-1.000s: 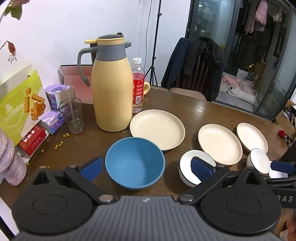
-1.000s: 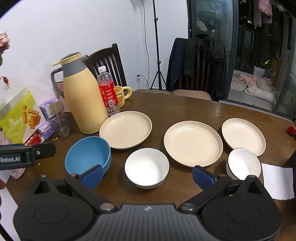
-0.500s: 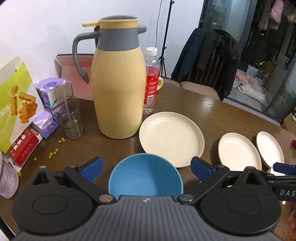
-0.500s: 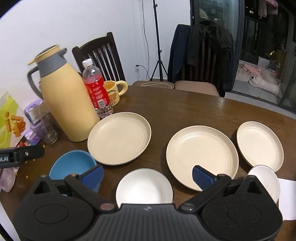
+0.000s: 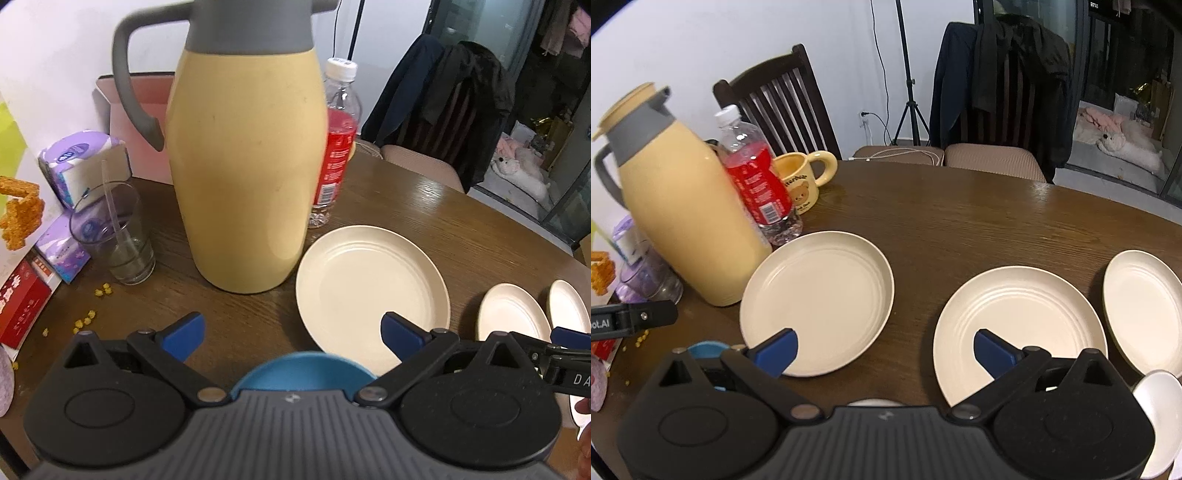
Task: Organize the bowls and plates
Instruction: 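Move both grippers toward the cream plate beside the yellow thermos, then close the left gripper on the cream plate rim while the right gripper also closes on it, then lift the cream plate with both grippers and carry it away from the thermos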
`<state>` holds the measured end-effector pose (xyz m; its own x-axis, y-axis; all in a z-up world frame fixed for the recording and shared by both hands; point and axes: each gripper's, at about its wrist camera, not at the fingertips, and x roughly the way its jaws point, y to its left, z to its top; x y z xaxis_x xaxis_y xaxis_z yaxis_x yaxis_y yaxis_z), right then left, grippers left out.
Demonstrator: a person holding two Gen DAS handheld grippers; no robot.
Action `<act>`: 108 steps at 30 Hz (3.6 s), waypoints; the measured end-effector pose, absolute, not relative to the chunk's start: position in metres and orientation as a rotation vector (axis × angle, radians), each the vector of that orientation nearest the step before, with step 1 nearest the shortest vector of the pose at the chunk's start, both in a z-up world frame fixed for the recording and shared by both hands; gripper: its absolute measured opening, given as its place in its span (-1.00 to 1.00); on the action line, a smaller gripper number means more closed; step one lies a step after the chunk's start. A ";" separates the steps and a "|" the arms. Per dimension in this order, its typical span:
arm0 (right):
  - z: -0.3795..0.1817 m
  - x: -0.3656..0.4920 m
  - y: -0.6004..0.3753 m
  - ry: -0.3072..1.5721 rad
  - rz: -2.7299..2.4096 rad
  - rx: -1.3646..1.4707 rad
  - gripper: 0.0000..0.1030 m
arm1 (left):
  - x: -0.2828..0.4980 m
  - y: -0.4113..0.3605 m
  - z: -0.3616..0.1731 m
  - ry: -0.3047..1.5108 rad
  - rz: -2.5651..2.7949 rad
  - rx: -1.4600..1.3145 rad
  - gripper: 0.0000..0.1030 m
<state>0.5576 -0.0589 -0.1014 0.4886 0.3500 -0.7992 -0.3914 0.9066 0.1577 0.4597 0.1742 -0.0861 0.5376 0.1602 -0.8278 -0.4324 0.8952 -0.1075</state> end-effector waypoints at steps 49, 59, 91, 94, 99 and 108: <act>-0.211 0.660 -0.024 1.159 0.457 0.021 -0.23 | 0.543 0.210 -0.192 1.181 0.434 -0.517 -0.06; -0.212 0.661 -0.026 1.161 0.479 0.046 -0.64 | 0.547 0.208 -0.199 1.196 0.417 -0.524 -0.61; -0.189 0.644 -0.019 1.066 0.469 -0.030 -0.84 | 0.546 0.188 -0.180 1.123 0.367 -0.412 -0.79; -0.182 0.643 -0.022 1.053 0.463 -0.028 -0.84 | 0.544 0.186 -0.172 1.111 0.358 -0.407 -0.79; -0.171 0.638 -0.027 1.028 0.455 -0.026 -0.84 | 0.539 0.182 -0.161 1.087 0.349 -0.405 -0.79; -0.148 0.627 -0.037 0.988 0.447 -0.014 -0.84 | 0.527 0.179 -0.134 1.041 0.338 -0.387 -0.79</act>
